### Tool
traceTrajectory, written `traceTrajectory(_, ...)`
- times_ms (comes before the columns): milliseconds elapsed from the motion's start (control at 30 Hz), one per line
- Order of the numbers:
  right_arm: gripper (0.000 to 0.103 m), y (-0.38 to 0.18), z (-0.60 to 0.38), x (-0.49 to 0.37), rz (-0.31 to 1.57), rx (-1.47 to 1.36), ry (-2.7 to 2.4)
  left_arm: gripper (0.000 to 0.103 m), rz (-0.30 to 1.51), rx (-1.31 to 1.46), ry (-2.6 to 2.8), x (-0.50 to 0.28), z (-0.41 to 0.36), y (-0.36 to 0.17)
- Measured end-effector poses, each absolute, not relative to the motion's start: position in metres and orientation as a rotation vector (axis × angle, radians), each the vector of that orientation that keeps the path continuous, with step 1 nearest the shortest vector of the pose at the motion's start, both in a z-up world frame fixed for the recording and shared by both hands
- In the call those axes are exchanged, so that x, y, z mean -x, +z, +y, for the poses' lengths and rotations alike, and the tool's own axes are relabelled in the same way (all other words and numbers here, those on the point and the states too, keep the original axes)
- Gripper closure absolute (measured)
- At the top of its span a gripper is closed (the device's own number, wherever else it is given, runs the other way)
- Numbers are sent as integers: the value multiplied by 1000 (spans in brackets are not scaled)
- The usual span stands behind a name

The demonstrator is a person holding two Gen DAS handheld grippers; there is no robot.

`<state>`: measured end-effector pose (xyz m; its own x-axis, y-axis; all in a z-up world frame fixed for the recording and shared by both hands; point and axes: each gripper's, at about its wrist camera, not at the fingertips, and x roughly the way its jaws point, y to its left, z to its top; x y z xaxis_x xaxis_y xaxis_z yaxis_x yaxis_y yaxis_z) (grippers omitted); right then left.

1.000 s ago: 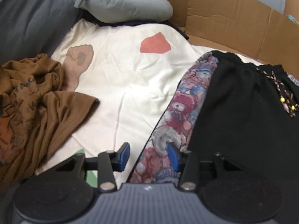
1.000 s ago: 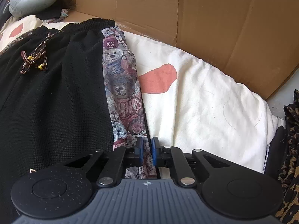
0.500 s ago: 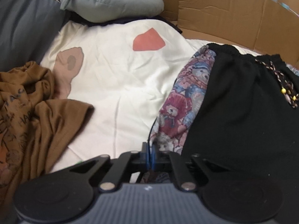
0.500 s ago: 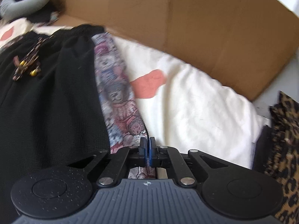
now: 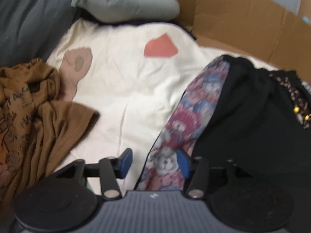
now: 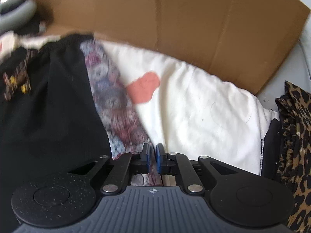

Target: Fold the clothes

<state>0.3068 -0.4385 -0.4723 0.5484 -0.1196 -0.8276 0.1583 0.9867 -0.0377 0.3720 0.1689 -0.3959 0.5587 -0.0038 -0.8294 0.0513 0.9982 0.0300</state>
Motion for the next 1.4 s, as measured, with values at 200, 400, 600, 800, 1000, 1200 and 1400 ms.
traceTrajectory(200,73,-456,-429,-317,898,-88,-134,49,948,-49,-65,-383,158,-392)
traceTrajectory(400,72,-464,-414,-341,907,-65,-99,49,945,-41,-88,-398,146,-394)
traceTrajectory(600,72,-477,-411,-346,945,-44,-98,49,984,-73,-67,-408,142,-409)
traceTrajectory(800,72,-480,-419,-335,952,-10,-113,51,973,-107,-15,-407,147,-405)
traceTrajectory(1000,72,-471,-426,-332,916,-25,-85,55,932,-84,-57,-414,150,-390)
traceTrajectory(1200,72,-461,-410,-349,884,9,-50,55,895,-67,-89,-426,142,-385)
traceTrajectory(1400,72,-460,-409,-374,864,-11,-73,55,890,-65,-112,-440,134,-390)
